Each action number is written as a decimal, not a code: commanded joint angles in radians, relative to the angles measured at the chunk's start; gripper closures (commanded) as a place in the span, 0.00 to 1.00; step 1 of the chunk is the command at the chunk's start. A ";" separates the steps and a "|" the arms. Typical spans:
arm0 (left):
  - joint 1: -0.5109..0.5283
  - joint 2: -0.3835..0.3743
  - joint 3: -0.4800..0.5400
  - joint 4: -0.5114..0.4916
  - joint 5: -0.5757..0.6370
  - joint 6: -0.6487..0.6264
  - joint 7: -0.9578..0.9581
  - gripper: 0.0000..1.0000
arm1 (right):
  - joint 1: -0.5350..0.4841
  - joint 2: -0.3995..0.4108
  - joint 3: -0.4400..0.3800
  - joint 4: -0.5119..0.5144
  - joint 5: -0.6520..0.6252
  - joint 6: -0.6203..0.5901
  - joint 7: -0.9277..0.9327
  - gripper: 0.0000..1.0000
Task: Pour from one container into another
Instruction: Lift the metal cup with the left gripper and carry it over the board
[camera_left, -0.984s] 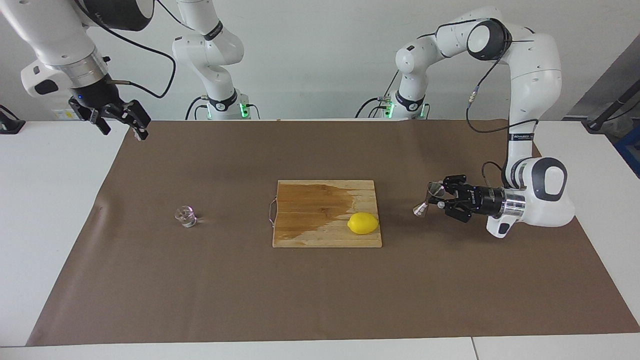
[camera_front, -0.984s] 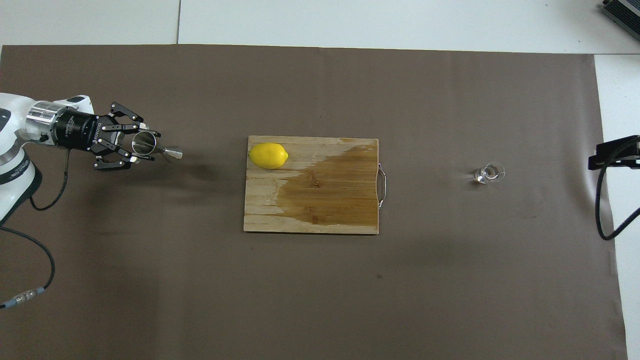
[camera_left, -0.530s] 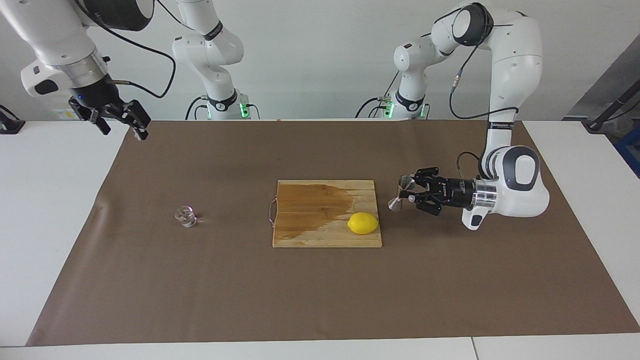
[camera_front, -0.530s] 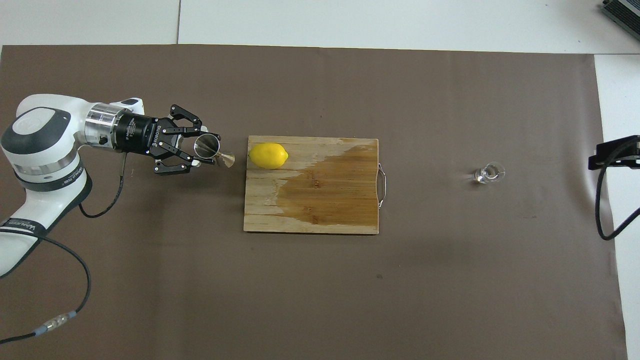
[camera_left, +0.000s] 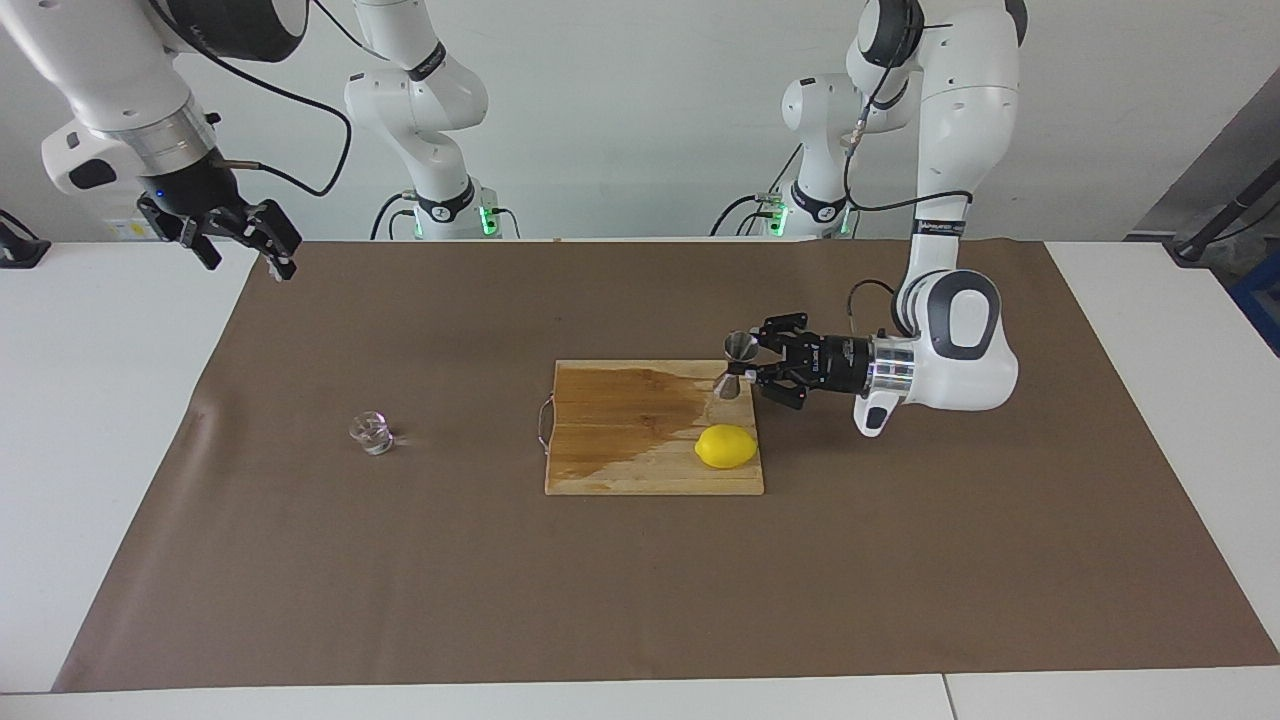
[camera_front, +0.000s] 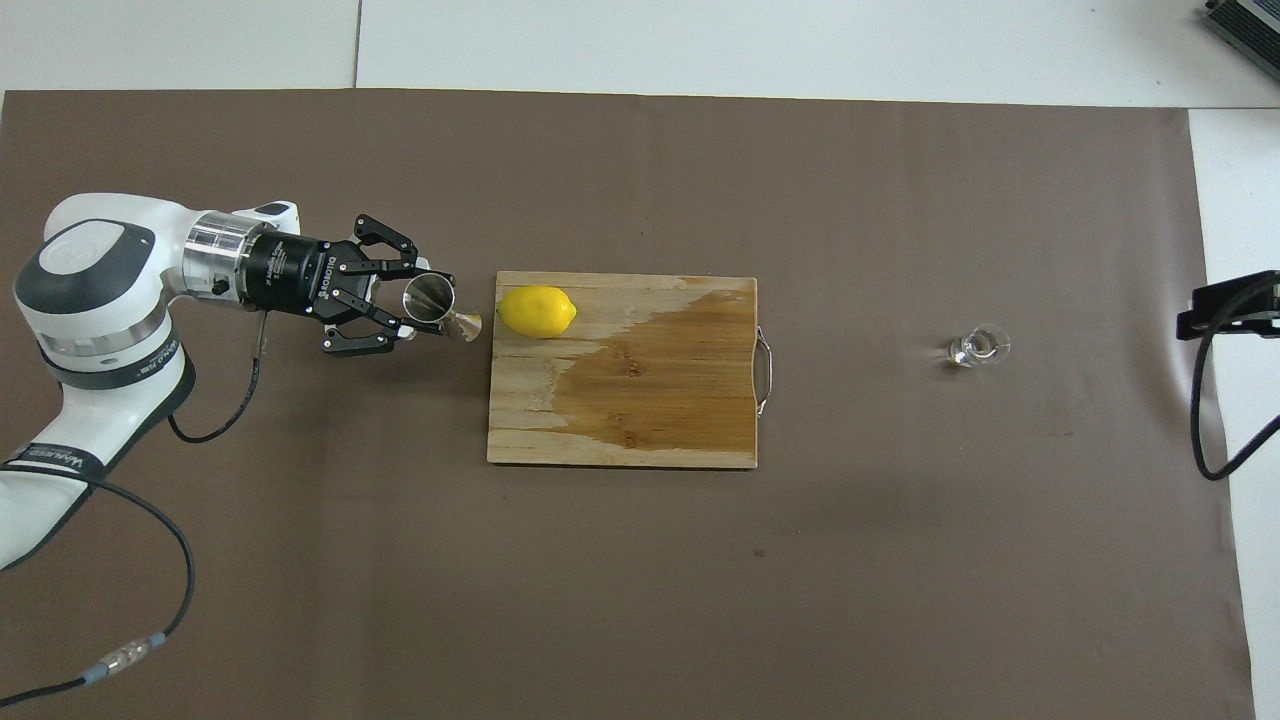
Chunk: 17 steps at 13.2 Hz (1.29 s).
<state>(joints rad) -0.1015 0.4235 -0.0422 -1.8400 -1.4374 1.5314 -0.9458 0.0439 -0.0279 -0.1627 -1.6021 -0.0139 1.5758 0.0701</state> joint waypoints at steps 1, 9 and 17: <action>-0.157 -0.048 0.122 -0.070 -0.092 0.055 0.027 0.56 | -0.012 -0.009 0.009 -0.001 0.003 -0.010 0.014 0.00; -0.287 -0.032 0.171 -0.071 -0.199 0.214 0.065 0.57 | -0.012 -0.009 0.009 -0.001 0.003 -0.010 0.014 0.00; -0.328 0.014 0.171 -0.104 -0.285 0.217 0.182 0.57 | -0.012 -0.009 0.009 -0.002 0.003 -0.010 0.014 0.00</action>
<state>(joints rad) -0.4092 0.4316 0.1084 -1.9262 -1.6850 1.7386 -0.8018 0.0439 -0.0279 -0.1627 -1.6021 -0.0139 1.5758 0.0701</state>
